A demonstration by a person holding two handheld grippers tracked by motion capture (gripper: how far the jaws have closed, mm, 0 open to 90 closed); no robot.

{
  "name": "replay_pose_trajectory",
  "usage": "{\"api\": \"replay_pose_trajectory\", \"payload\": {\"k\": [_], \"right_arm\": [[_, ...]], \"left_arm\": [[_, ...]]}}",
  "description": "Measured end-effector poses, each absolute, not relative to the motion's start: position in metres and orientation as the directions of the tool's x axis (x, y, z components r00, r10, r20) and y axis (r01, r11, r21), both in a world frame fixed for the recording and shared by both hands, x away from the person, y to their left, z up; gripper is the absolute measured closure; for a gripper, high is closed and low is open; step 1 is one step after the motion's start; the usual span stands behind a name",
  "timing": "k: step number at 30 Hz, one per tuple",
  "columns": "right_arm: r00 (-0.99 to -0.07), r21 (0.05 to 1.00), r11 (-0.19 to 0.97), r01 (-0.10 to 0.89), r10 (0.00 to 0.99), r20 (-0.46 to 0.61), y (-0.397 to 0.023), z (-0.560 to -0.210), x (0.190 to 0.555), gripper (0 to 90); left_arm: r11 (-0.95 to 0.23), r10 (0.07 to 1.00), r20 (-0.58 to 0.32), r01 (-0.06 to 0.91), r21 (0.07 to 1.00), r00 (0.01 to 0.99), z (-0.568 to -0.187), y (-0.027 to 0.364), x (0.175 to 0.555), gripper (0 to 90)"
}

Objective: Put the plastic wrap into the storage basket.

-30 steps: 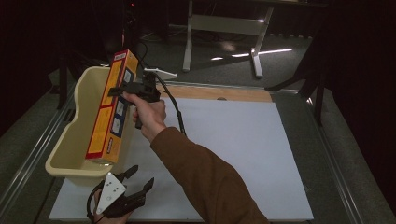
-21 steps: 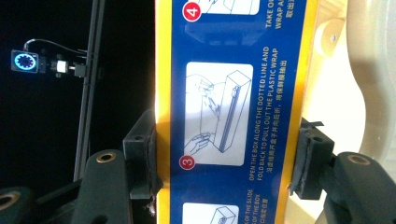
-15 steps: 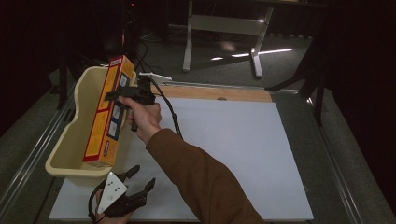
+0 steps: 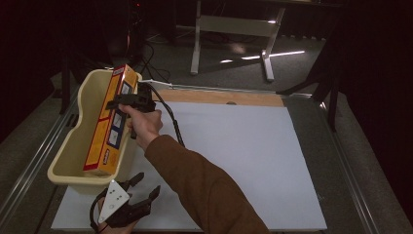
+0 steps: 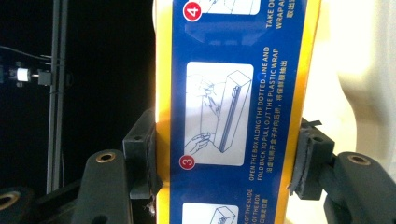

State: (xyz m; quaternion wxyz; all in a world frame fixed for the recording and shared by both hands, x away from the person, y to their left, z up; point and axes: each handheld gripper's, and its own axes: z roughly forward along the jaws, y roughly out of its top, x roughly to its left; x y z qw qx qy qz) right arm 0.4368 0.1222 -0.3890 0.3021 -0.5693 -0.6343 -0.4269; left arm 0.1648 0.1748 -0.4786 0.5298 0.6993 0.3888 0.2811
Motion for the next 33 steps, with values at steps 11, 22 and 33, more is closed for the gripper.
{"api": "replay_pose_trajectory", "payload": {"k": [11,22,33], "right_arm": [[-0.138,0.178,-0.038,0.983,0.477,0.868,0.127,-0.394,0.435,38.8],[-0.128,0.173,-0.031,0.984,0.550,0.825,0.135,-0.407,0.433,38.6],[-0.085,0.117,-0.026,0.993,0.539,0.838,0.132,-0.409,0.436,37.3]], "left_arm": [[-0.136,0.843,-0.019,0.247,0.960,0.537,-0.479,0.175,0.164,34.3],[-0.127,0.847,-0.024,0.245,0.961,0.532,-0.478,0.177,0.163,34.3],[-0.129,0.848,-0.021,0.244,0.961,0.530,-0.478,0.177,0.163,34.3]]}}
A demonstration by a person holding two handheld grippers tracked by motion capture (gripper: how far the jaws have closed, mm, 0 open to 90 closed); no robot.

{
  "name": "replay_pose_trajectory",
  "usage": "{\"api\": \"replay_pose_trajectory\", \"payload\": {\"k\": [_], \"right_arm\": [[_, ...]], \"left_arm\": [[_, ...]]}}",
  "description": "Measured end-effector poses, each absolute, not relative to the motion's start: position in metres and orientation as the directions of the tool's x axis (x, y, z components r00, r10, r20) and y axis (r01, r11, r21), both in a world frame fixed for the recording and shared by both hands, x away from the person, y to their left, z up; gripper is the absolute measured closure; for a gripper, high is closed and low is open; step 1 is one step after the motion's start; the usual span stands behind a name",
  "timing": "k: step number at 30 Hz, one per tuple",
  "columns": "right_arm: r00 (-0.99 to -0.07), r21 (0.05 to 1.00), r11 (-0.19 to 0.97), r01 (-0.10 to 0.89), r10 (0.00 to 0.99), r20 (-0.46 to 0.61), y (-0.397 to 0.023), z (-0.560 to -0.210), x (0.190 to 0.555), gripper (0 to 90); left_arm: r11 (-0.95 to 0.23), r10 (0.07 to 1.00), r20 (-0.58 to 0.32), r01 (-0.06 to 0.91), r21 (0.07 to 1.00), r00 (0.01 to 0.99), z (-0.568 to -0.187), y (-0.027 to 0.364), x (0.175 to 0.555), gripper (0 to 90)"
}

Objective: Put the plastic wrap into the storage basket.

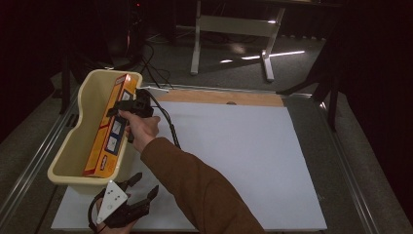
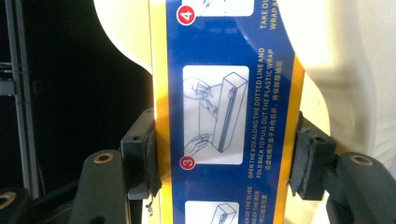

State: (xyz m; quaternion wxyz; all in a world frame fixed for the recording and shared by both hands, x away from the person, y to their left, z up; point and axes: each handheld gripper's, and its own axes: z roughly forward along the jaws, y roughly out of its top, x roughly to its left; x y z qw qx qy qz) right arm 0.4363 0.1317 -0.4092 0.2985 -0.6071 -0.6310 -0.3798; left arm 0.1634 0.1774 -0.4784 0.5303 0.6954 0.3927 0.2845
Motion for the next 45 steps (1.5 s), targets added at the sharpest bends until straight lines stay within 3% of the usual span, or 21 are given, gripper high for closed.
{"api": "replay_pose_trajectory", "payload": {"k": [4,8,20,23,29,33,40,45], "right_arm": [[-0.071,0.110,-0.041,0.993,0.532,0.843,0.129,-0.403,0.435,32.9],[-0.086,0.120,-0.035,0.992,0.510,0.856,0.122,-0.389,0.435,35.6],[-0.296,0.296,0.097,0.950,0.578,0.760,0.099,-0.376,0.431,39.7],[-0.414,0.394,0.171,0.903,0.591,0.692,0.090,-0.376,0.426,40.2],[-0.560,0.536,0.241,0.809,0.595,0.577,0.068,-0.377,0.420,37.3],[-0.601,0.571,0.271,0.775,0.595,0.534,0.055,-0.376,0.415,36.3],[-0.732,0.675,0.384,0.630,0.584,0.351,0.018,-0.376,0.396,33.4],[-0.770,0.705,0.434,0.561,0.587,0.251,-0.017,-0.382,0.383,32.4]], "left_arm": [[-0.130,0.850,-0.020,0.245,0.961,0.527,-0.478,0.178,0.163,34.3],[-0.137,0.849,-0.015,0.247,0.959,0.528,-0.479,0.177,0.164,34.3],[-0.149,0.850,-0.004,0.247,0.958,0.526,-0.479,0.175,0.165,34.3],[-0.155,0.849,0.003,0.243,0.957,0.528,-0.479,0.174,0.164,34.3],[-0.165,0.852,0.015,0.241,0.956,0.524,-0.479,0.173,0.164,34.2],[-0.170,0.852,0.017,0.245,0.954,0.523,-0.479,0.172,0.165,34.2],[-0.185,0.850,0.032,0.242,0.953,0.525,-0.479,0.170,0.164,33.9],[-0.186,0.852,0.031,0.246,0.951,0.523,-0.479,0.170,0.165,33.8]]}}
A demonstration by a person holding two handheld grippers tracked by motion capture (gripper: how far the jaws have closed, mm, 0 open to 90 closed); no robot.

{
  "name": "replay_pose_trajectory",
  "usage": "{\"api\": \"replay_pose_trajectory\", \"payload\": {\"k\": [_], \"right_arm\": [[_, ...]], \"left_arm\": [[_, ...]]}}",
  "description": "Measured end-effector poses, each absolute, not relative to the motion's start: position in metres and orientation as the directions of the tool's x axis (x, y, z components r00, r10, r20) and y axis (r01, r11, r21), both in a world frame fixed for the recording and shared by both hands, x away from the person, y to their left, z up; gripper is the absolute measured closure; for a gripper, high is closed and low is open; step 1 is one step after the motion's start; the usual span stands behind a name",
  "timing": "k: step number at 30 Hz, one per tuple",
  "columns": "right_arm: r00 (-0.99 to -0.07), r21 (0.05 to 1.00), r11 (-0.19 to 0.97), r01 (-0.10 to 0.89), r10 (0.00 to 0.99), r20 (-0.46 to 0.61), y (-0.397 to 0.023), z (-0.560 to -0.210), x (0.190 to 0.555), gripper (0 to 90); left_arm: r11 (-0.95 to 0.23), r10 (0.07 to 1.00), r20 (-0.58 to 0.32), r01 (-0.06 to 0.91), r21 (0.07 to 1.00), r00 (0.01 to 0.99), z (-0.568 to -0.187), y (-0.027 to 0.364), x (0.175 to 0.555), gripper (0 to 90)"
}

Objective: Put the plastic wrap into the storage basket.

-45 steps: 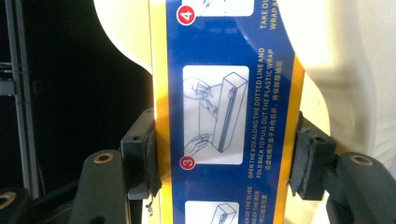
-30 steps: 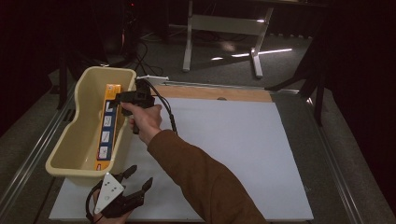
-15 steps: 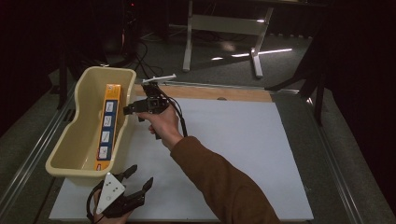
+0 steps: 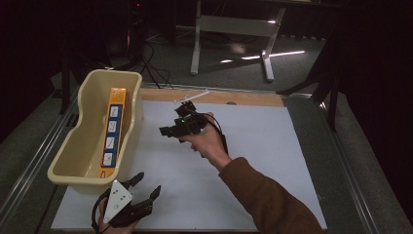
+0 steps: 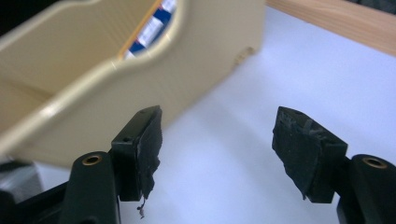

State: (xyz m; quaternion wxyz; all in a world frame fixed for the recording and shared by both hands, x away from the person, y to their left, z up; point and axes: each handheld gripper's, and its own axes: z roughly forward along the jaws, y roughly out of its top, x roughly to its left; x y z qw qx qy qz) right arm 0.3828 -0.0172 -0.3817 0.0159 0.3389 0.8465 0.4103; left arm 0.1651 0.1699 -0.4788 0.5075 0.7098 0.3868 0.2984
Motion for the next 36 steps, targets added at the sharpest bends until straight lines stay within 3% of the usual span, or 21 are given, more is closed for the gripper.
{"api": "replay_pose_trajectory", "payload": {"k": [8,20,25,36], "right_arm": [[-0.781,0.773,0.462,0.435,0.621,0.069,-0.076,-0.405,0.356,31.9],[-0.747,0.788,0.466,0.401,0.665,-0.013,-0.155,-0.458,0.320,30.1],[-0.733,0.819,0.440,0.368,0.679,-0.035,-0.180,-0.472,0.301,29.8],[-0.688,0.865,0.324,0.383,0.725,0.033,-0.225,-0.493,0.270,25.5]], "left_arm": [[-0.194,0.860,0.038,0.256,0.947,0.510,-0.479,0.169,0.165,33.9],[-0.203,0.865,0.041,0.273,0.940,0.500,-0.481,0.167,0.169,33.8],[-0.204,0.865,0.043,0.274,0.940,0.499,-0.481,0.167,0.169,33.6],[-0.217,0.861,0.047,0.283,0.934,0.506,-0.482,0.165,0.171,33.0]]}}
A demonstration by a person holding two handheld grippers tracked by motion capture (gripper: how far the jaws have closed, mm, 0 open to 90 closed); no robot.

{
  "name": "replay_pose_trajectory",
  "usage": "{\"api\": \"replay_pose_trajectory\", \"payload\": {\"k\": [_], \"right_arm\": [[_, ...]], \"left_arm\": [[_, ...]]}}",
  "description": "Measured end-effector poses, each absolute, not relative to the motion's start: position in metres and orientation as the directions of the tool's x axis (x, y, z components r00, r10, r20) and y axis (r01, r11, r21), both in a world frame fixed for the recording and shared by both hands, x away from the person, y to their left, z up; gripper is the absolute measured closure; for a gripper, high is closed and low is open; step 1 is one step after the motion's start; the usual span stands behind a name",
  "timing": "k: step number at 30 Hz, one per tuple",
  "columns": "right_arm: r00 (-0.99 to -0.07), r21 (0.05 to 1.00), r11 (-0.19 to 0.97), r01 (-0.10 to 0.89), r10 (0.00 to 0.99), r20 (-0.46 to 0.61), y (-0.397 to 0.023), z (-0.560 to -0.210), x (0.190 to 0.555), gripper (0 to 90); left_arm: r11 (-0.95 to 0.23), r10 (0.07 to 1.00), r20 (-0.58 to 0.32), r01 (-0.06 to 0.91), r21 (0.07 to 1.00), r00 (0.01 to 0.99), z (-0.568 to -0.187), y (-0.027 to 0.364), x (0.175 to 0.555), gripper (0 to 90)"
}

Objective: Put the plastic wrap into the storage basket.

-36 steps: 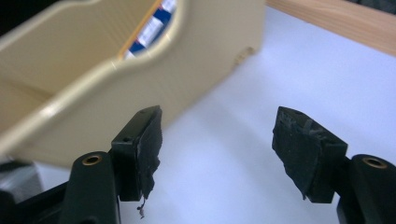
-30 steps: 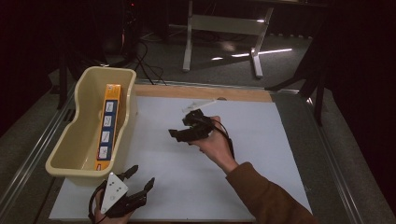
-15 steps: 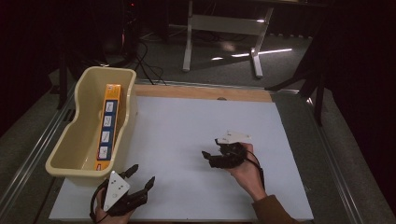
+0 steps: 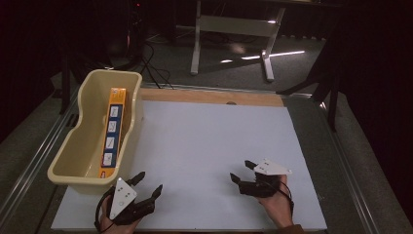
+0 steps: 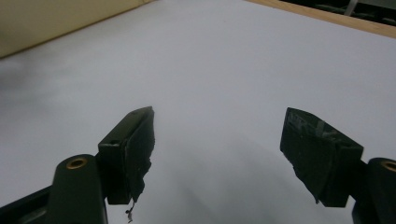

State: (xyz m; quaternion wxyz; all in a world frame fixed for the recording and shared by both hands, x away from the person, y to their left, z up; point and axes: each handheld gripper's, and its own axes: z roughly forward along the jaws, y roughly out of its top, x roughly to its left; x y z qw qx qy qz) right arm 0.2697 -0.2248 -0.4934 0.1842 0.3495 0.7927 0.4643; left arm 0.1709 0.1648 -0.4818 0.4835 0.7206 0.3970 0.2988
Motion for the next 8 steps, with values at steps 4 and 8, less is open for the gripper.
{"api": "replay_pose_trajectory", "payload": {"k": [4,8], "right_arm": [[-0.668,0.875,0.301,0.380,0.744,0.034,-0.241,-0.493,0.258,23.7],[-0.657,0.883,0.289,0.371,0.753,0.030,-0.247,-0.493,0.256,23.0]], "left_arm": [[-0.225,0.857,0.048,0.288,0.931,0.513,-0.483,0.162,0.172,33.0],[-0.235,0.851,0.053,0.290,0.928,0.522,-0.484,0.158,0.172,32.9]]}}
